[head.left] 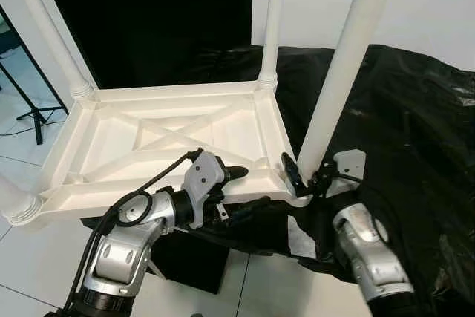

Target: Building children table

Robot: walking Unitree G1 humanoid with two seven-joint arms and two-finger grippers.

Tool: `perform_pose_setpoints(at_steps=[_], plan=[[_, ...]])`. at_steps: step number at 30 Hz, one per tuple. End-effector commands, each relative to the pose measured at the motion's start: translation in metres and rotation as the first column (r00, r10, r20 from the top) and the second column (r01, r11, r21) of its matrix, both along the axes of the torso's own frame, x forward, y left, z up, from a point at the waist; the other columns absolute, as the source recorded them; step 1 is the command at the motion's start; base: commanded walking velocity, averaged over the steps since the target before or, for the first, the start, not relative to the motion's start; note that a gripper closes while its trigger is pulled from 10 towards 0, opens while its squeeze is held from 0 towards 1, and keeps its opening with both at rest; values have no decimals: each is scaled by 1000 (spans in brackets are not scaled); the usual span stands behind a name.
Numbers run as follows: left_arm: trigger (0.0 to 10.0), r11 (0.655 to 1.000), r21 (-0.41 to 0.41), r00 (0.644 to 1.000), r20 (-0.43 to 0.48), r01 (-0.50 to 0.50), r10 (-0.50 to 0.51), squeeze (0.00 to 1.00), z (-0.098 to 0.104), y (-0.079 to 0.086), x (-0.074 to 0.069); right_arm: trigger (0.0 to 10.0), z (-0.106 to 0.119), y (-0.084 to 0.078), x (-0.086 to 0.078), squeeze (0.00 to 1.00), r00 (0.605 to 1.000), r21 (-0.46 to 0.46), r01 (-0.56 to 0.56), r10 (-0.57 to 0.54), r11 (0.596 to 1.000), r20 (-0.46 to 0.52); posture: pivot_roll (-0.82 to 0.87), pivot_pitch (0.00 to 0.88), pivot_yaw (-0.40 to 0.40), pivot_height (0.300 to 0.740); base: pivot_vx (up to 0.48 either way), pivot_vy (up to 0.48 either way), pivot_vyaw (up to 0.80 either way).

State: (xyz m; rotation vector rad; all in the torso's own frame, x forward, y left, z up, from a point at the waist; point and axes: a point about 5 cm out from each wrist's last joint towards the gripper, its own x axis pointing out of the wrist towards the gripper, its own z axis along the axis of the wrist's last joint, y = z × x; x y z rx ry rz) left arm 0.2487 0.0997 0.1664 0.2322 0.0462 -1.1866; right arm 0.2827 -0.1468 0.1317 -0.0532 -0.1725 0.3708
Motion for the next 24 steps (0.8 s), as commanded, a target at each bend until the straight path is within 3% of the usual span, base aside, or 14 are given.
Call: perform_pose_setpoints(at_steps=[1, 11, 12, 13, 14, 15, 16, 24], plan=[[10000, 997, 7, 997, 10, -76, 76, 0, -5, -1, 1, 10000, 4, -8, 5, 0, 997, -15, -79, 78, 997, -11, 28, 0, 0, 740, 0, 0, 0], [10000, 993, 23, 993, 19, -113, 113, 0, -11, -5, 3, 10000, 8, -12, 20, 0, 960, -105, -280, 275, 954, -59, 41, 0, -10, 740, 0, 0, 0], [10000, 991, 32, 991, 23, -130, 129, 0, -13, -6, 4, 8196, 8, -11, 23, 0, 950, -117, -311, 305, 943, -70, 47, 0, -12, 740, 0, 0, 0], [10000, 991, 32, 991, 23, -130, 129, 0, -13, -6, 4, 8196, 8, -11, 23, 0, 950, -117, -311, 305, 943, -70, 47, 0, -12, 740, 0, 0, 0], [10000, 986, 42, 987, 25, -160, 159, 0, -16, -6, 6, 4627, 8, -10, 25, 0, 941, -128, -336, 328, 933, -82, 49, 0, -12, 740, 0, 0, 0], [10000, 982, 49, 983, 22, -184, 184, 0, -19, -7, 7, 3098, 8, -9, 26, 0, 935, -137, -353, 343, 926, -87, 49, 0, -13, 740, 0, 0, 0], [10000, 978, 56, 980, 27, -201, 199, 0, -21, -8, 7, 0, 8, -10, 27, 0, 932, -137, -359, 349, 923, -93, 51, 0, -16, 740, 0, 0, 0], [10000, 964, 46, 964, 56, -261, 259, 0, -21, -12, 10, 0, 3, -17, 27, 0, 931, -122, -358, 343, 926, -125, 46, 0, -16, 740, 0, 0, 0]])
